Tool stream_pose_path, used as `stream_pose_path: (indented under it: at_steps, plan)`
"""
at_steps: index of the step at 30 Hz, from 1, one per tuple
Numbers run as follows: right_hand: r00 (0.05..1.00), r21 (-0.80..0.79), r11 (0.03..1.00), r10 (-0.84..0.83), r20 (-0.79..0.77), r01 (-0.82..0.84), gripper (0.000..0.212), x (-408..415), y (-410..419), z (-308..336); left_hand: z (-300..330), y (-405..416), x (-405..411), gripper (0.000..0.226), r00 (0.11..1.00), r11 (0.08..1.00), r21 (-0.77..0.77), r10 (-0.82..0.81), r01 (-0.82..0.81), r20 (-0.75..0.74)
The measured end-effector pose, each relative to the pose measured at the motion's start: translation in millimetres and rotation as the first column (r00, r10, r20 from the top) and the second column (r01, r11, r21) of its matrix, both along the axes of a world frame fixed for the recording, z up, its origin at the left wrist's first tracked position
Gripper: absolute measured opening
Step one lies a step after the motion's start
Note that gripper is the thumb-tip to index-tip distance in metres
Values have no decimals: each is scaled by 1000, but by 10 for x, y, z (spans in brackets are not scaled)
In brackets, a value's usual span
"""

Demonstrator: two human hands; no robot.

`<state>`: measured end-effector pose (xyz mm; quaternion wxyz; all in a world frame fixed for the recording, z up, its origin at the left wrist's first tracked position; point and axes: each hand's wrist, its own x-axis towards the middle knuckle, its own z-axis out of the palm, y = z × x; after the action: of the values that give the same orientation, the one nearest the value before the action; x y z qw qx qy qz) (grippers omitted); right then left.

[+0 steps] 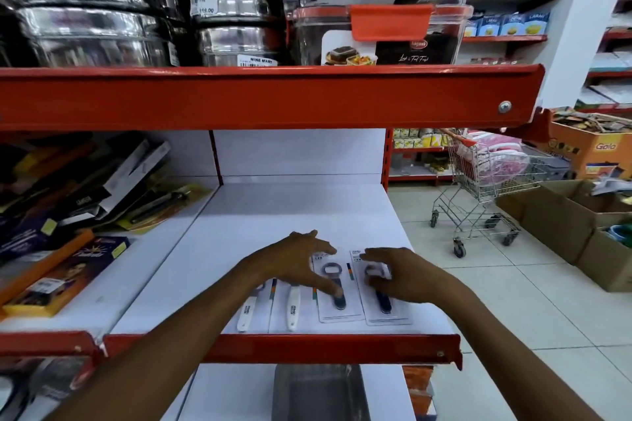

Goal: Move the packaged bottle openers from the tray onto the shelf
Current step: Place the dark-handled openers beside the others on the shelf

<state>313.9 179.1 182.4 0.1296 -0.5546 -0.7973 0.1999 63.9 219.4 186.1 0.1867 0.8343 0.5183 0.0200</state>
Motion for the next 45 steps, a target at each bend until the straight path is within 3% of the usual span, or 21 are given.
stream_pose_path:
  at_steps: [3,18,45]
  plan:
    - [1000,12,1000,-9,19,9,55,-17,-82,-97,-123,9,1,104,998,998,-53,-32,29,-46]
    - [994,223,974,8,110,-33,45,-56,-332,-184,-125,-287,24,98,996,994,-71,-79,82,48]
    - [991,219,976,-42,125,13,47,-142,-461,-143,-112,-410,-51,95,999,999,-38,-37,39,32]
